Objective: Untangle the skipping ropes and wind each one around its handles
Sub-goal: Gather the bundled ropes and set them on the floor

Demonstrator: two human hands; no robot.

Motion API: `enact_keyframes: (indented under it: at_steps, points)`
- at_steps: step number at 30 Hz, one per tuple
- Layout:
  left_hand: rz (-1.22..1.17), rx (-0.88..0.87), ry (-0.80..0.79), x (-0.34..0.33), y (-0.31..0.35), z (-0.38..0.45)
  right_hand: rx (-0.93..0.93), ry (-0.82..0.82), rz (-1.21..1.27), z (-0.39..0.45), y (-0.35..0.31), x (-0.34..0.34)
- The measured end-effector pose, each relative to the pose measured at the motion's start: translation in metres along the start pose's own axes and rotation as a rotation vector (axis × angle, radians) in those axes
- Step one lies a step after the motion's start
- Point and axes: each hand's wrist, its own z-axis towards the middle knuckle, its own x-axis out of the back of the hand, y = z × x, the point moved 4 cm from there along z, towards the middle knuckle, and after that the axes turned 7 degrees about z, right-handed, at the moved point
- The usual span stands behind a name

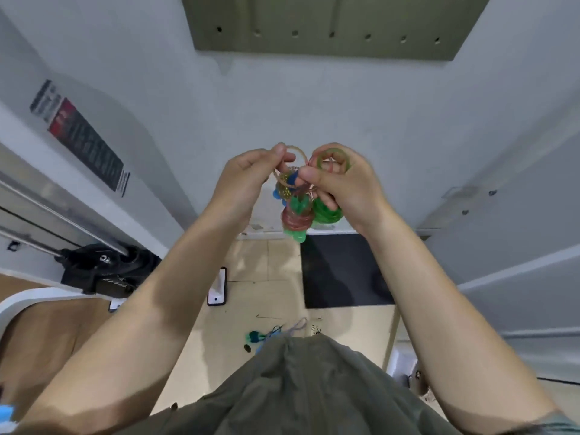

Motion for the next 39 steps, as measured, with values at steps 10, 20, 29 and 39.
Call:
enact_keyframes:
  at_steps: [10,20,29,39]
  points:
    - [-0.153,0.061,-0.031,-0.077,0.036,0.104,-0.02,-0.158,-0.027,0.098,-0.028,0.09]
    - [0.039,-0.076,-0.085,-0.083,0.089,0.151,0.113,-0.126,-0.07,0.144,-0.08,0.106]
    - [0.112,-0.195,0.034,-0.057,0.165,0.187,0.245,-0.03,-0.133,0.189,-0.156,0.107]
    - [0.114,-0.093,0.255,-0.056,0.176,0.254,0.163,0.127,-0.099,0.264,-0.164,0.107]
